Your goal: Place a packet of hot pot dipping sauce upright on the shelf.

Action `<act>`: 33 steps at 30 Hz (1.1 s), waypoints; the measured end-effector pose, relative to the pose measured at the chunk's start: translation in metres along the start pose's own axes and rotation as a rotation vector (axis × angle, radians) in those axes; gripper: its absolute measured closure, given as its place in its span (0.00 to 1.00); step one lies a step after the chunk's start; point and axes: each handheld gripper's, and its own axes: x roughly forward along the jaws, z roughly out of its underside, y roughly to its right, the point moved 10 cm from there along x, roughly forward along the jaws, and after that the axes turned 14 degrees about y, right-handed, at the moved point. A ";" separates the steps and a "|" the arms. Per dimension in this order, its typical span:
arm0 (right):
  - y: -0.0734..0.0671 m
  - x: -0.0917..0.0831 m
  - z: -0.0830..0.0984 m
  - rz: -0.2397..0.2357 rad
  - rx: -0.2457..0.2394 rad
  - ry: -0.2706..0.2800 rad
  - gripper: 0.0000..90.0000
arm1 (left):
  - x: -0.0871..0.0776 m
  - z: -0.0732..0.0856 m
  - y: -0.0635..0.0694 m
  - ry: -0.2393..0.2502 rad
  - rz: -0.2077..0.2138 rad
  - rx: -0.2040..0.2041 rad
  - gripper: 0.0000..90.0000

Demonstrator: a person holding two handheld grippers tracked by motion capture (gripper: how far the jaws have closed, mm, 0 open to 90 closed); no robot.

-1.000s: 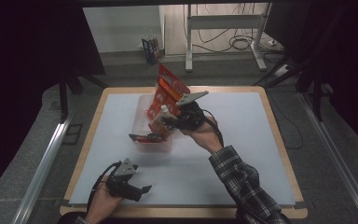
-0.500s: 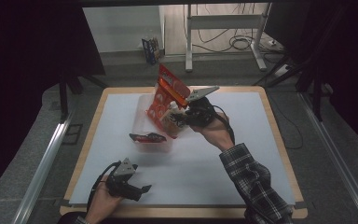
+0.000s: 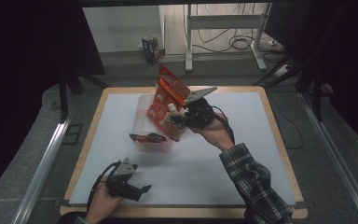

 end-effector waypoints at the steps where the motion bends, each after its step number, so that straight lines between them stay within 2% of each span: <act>1: 0.000 0.001 0.000 0.001 0.007 0.005 0.95 | 0.000 0.000 0.000 -0.001 0.001 0.001 0.07; 5: -0.001 0.004 0.001 -0.007 0.029 0.030 0.91 | 0.000 0.000 0.001 -0.002 0.001 0.003 0.07; 9: 0.000 0.009 0.006 -0.007 0.034 0.031 0.85 | 0.000 0.000 0.001 -0.003 0.002 0.004 0.07; 15: 0.000 0.013 0.009 -0.015 0.063 0.058 0.90 | 0.001 0.001 0.001 -0.009 0.004 0.008 0.07; 18: -0.001 0.014 0.009 -0.012 0.053 0.056 0.94 | 0.001 0.001 0.001 -0.008 0.004 0.008 0.07; 23: -0.002 0.010 0.010 -0.022 0.035 0.016 0.96 | 0.001 0.001 0.001 -0.009 0.005 0.008 0.07; 28: -0.007 0.012 0.010 -0.063 0.024 -0.007 0.97 | 0.001 0.001 0.002 -0.011 0.005 0.008 0.07; 33: -0.017 0.023 0.004 -0.121 -0.005 -0.039 0.97 | 0.001 0.001 0.001 -0.011 0.005 0.008 0.07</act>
